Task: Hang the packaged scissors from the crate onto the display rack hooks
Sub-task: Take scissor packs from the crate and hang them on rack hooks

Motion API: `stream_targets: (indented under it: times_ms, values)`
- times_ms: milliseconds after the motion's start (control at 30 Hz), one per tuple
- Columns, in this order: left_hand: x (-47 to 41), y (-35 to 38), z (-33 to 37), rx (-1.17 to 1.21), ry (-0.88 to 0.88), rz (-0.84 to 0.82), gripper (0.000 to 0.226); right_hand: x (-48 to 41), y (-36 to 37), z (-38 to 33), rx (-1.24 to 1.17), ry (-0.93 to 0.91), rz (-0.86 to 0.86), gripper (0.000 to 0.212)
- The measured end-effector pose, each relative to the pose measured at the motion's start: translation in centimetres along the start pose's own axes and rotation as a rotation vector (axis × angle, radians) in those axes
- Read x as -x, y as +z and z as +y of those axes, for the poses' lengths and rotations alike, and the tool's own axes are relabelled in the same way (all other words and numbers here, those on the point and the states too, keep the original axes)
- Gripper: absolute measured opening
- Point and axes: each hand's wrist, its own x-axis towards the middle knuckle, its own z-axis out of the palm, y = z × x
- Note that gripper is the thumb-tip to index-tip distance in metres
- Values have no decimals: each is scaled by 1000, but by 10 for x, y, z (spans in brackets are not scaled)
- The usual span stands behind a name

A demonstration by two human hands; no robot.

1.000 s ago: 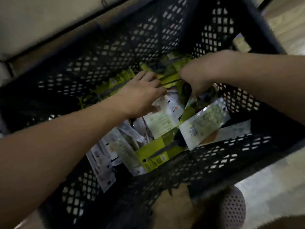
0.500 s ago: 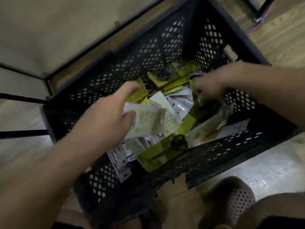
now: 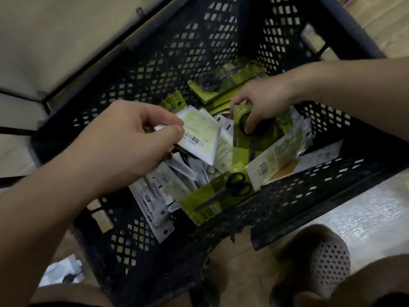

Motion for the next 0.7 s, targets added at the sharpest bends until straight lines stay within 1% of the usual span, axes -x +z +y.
stream_targets:
  times_ms: [67,133,200,300,333,367,400,433,467,500,533,600,633,700]
  values:
    - [3,-5,0,63,-24,-14,12,4,-7,-3,5,14,17,31]
    - [4,-10,2,147,-58,-2,6,9,-15,-7,-57,1,82,20]
    - [0,-14,1,203,-79,28,25,11,-19,-8,-176,-7,237,14]
    - [-4,-17,-4,325,-123,37,68,4,-19,-8,-495,28,545,10]
    - [-5,-17,-6,366,-148,17,72,1,-19,-7,-621,62,603,13]
    - [-4,-17,-9,414,-156,-45,64,-3,-20,-5,-748,96,628,20]
    - [-2,-17,-12,468,-152,-133,52,-5,-20,-4,-879,124,600,25]
    - [1,-17,-13,537,-160,-225,44,-7,-20,-2,-1003,140,548,23]
    - [3,-15,-11,606,-173,-311,45,-6,-19,-2,-1096,129,470,15]
    - [2,-13,-10,673,-196,-357,51,-4,-19,-3,-1160,91,381,10]
    - [0,-12,-9,732,-188,-383,60,-2,-17,-5,-1197,49,294,12]
    - [2,-10,-4,838,-147,-366,72,3,-11,-6,-1165,-2,159,19]
    - [5,-8,-1,895,-119,-371,76,5,-8,-6,-1129,-18,105,27]
    - [10,-7,6,1010,-106,-385,80,11,0,-6,-1039,-48,-34,61]
